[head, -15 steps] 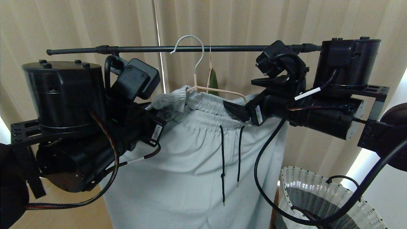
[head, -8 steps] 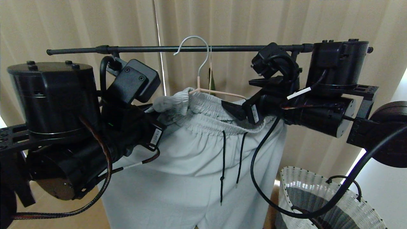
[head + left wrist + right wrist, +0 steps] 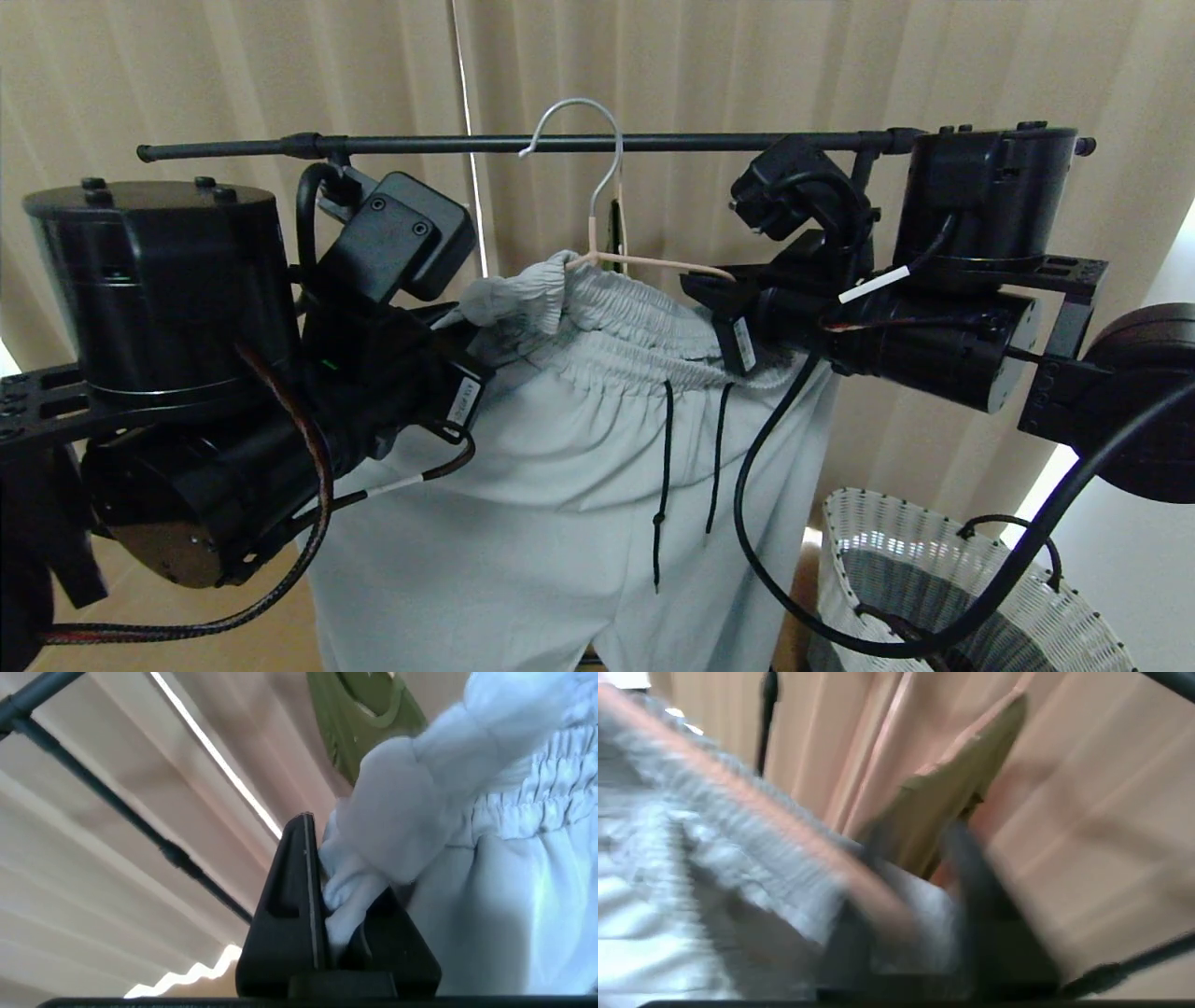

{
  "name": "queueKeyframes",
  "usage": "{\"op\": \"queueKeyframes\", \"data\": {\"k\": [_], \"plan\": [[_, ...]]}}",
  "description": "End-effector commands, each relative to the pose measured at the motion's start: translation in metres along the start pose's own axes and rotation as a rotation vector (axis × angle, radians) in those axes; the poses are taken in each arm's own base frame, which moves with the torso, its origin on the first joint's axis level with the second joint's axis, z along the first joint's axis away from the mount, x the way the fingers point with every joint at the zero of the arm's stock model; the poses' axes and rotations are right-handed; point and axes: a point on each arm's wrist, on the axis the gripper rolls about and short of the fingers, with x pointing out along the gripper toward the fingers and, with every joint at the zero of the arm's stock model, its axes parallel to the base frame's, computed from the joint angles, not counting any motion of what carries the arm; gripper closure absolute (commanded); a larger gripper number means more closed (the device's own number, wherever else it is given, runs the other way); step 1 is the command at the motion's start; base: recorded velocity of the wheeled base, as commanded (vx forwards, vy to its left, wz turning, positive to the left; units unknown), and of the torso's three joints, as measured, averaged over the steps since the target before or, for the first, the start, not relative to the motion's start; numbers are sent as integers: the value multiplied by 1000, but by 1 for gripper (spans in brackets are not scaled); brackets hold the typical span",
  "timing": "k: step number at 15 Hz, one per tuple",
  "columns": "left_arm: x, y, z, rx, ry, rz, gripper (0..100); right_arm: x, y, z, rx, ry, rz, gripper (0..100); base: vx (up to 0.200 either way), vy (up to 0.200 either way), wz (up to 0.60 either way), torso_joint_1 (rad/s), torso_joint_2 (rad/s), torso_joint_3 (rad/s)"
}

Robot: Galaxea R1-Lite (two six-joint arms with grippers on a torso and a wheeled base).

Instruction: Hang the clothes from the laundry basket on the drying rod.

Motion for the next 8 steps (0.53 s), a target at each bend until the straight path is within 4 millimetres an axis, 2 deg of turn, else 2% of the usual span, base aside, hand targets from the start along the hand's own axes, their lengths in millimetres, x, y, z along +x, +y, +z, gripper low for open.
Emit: {"op": "queueKeyframes", "data": {"k": [1, 5, 6, 8], "plan": [[0, 0, -1, 2, 6, 5, 100, -3, 0, 1, 1, -2, -3, 100, 0, 0, 0, 0, 0, 0], [1, 4, -3, -6, 13, 17, 100, -10, -1, 1, 1, -5, -4, 100, 0, 0, 0, 0, 0, 0], [1, 4, -3, -6, 13, 17, 0, -10, -1, 1, 1, -5, -4, 100, 0, 0, 0, 0, 0, 0], [1, 5, -3, -13, 11, 18, 0, -23, -4, 0, 2, -5, -12, 100, 0, 0, 0, 0, 0, 0]]}}
